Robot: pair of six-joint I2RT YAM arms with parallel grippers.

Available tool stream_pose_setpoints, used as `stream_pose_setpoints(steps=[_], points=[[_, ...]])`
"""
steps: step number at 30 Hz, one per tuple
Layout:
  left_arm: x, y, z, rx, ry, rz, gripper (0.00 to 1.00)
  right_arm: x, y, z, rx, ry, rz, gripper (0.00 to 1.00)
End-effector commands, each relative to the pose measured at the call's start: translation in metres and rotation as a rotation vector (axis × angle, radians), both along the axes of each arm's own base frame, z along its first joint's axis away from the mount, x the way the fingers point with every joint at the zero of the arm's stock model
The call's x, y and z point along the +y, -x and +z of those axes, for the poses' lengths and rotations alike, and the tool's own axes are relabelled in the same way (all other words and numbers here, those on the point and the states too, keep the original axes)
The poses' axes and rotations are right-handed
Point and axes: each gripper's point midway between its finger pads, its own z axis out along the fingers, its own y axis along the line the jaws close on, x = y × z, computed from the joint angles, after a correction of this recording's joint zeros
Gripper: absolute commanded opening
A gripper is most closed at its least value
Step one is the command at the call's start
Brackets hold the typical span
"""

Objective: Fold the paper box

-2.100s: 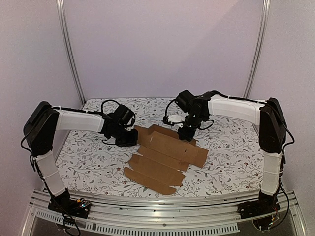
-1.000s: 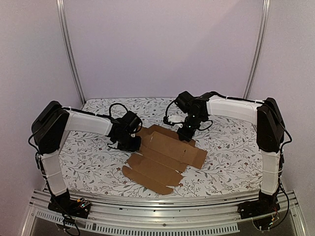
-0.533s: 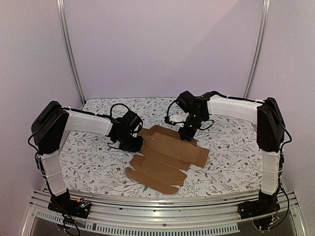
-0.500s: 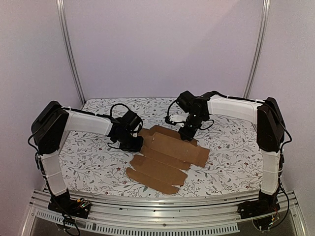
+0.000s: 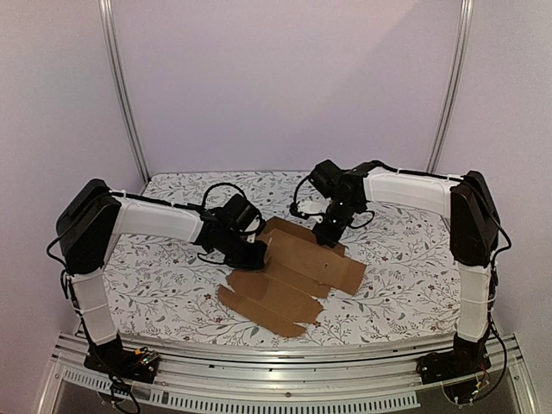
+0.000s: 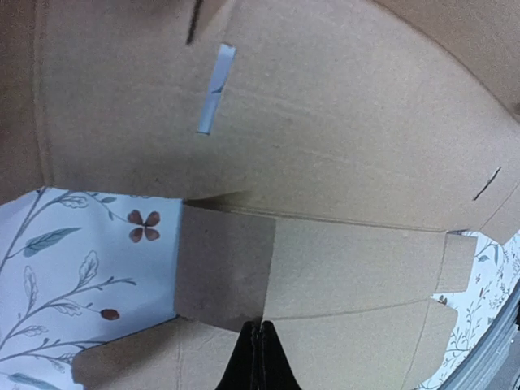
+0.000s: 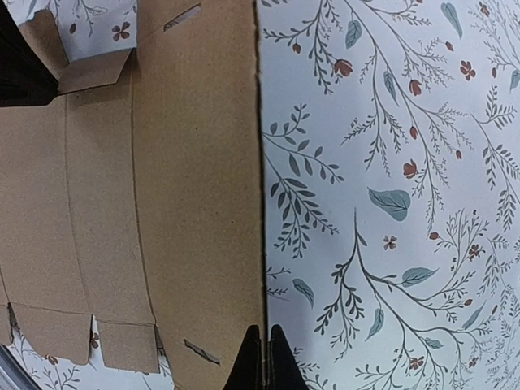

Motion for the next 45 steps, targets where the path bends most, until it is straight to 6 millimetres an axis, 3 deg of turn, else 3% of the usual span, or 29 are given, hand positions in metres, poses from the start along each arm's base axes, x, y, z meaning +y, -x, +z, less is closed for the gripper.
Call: stream_pose_setpoints(steps=[1,8,12,16,22,26,31,35,40,45], points=[[-0.024,0.002,0.025,-0.036,0.087,-0.040,0.00,0.005,0.002,0.008,-0.010,-0.041,-0.010,0.00],[-0.024,0.003,0.010,-0.028,0.053,-0.036,0.00,0.004,0.003,0.008,-0.013,-0.046,-0.019,0.00],[-0.025,0.001,0.014,-0.037,0.057,-0.038,0.00,0.003,0.006,0.009,-0.019,-0.041,-0.018,0.00],[-0.024,-0.001,0.039,-0.077,0.072,-0.037,0.00,0.000,0.006,0.013,-0.054,-0.024,-0.012,0.00],[-0.012,-0.002,0.092,-0.153,0.104,-0.034,0.00,-0.002,0.001,0.023,-0.159,0.033,0.029,0.00],[0.010,-0.003,0.127,-0.189,0.165,-0.002,0.00,-0.001,-0.005,0.035,-0.237,0.055,0.061,0.00],[0.047,-0.013,0.151,-0.219,0.192,0.063,0.00,0.003,-0.010,0.048,-0.350,0.092,0.139,0.00],[0.076,-0.029,0.153,-0.234,0.204,0.122,0.00,0.008,-0.014,0.057,-0.461,0.136,0.205,0.00],[0.110,-0.046,0.138,-0.229,0.229,0.219,0.00,0.011,-0.017,0.064,-0.569,0.188,0.271,0.00],[0.122,-0.060,0.111,-0.200,0.251,0.250,0.00,0.018,-0.012,0.062,-0.647,0.185,0.322,0.00]])
